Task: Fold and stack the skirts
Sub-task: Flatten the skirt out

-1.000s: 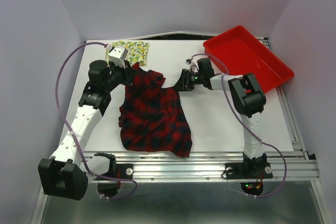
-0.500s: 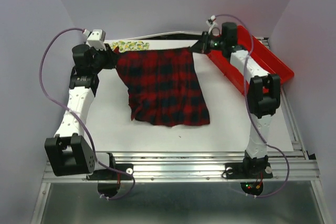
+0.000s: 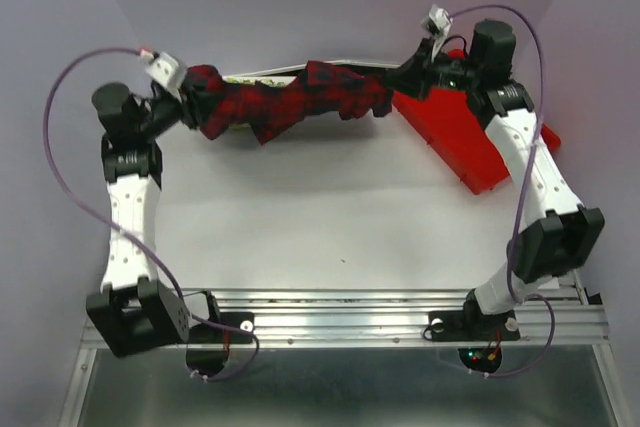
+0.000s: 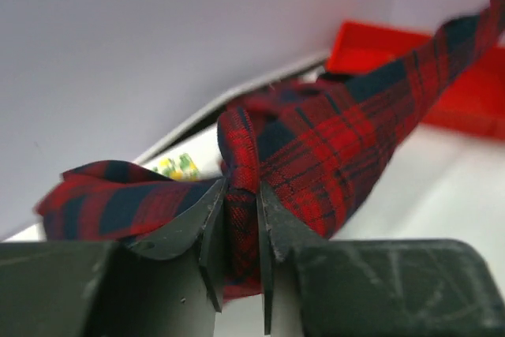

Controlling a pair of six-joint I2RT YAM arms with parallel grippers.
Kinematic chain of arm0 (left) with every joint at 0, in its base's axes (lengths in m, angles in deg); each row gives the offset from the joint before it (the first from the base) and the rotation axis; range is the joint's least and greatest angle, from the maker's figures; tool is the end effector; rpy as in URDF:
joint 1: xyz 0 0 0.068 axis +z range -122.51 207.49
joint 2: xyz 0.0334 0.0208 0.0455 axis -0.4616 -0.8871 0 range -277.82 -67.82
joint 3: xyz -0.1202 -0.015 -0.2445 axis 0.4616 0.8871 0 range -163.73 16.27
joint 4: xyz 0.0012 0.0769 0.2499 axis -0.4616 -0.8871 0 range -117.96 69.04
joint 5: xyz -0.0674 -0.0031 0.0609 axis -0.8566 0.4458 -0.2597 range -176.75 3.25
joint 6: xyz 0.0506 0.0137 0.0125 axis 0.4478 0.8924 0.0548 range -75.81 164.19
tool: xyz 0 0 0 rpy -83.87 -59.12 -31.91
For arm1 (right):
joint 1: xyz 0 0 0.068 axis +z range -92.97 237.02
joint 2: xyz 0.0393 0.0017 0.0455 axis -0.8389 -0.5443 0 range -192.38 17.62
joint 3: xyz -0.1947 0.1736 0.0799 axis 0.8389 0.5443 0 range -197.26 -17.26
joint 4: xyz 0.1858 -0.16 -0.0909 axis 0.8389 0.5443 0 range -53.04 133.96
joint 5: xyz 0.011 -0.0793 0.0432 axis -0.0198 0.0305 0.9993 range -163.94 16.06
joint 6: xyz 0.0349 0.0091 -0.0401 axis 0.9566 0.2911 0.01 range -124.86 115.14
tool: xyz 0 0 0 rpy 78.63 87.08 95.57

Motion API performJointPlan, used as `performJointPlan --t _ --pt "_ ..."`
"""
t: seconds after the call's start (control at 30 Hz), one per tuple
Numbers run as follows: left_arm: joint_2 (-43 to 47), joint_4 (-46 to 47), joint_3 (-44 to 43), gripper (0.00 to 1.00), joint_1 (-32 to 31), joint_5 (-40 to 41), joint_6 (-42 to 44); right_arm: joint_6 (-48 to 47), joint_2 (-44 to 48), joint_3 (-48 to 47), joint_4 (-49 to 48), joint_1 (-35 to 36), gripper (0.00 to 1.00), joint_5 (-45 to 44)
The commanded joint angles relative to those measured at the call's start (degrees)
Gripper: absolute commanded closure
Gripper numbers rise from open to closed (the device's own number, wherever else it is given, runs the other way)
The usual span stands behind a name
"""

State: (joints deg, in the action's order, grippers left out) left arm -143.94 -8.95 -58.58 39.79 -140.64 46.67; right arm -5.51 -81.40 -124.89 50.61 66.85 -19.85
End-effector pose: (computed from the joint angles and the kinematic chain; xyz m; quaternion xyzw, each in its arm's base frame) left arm 0.2956 0.0350 0.4421 0.2991 0.5963 -0.1983 0.7181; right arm 0.3786 0.0947 0.4620 -0.3657 0.6261 0.3824 0.5727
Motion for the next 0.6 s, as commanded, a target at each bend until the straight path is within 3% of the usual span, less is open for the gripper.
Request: performJointPlan --t 0.0,0.03,0.07,0.1,0.2,0.3,0.37,0.43,0.5,0.57 --pt "19.2 -17.8 18.9 0.53 1.0 -10.2 32.5 -33.1 13.3 18.2 11.0 -1.3 0.61 2.3" --pt "22.9 -25.6 18.9 0.46 1.0 -9.0 42.7 -39.0 15.9 22.5 13.7 -0.6 0.40 1.6" --pt "30.8 -32.2 24.8 0.17 1.0 -5.7 52.5 -43.5 21.0 30.6 16.9 -0.1 0.21 0.2" --pt "35.6 -35.9 28.3 0.03 1.1 -3.4 58.0 -47.0 23.8 34.6 20.3 -0.1 0.00 -1.6" --pt "52.7 -35.4 37.8 0.02 1.1 6.2 53.5 -53.7 31.9 46.3 22.4 0.5 0.00 -7.7" --pt "58.4 -36.2 37.9 0.02 1.0 5.7 51.3 -58.1 33.6 49.1 25.0 0.5 0.00 -11.0" --pt "54.2 -39.4 33.6 0.06 1.0 5.7 51.0 -63.6 32.3 48.4 28.8 0.5 0.00 -12.9" --pt "41.8 -47.7 25.8 0.06 1.0 6.9 53.9 -67.1 30.3 47.5 31.6 0.5 0.00 -15.8" --pt "27.6 -55.3 20.3 0.11 1.0 9.0 65.1 -72.0 28.9 47.3 34.1 0.5 0.00 -18.0" --pt "19.6 -66.2 14.2 0.10 1.0 12.7 73.2 -77.3 27.9 49.6 34.9 0.5 0.00 -21.8"
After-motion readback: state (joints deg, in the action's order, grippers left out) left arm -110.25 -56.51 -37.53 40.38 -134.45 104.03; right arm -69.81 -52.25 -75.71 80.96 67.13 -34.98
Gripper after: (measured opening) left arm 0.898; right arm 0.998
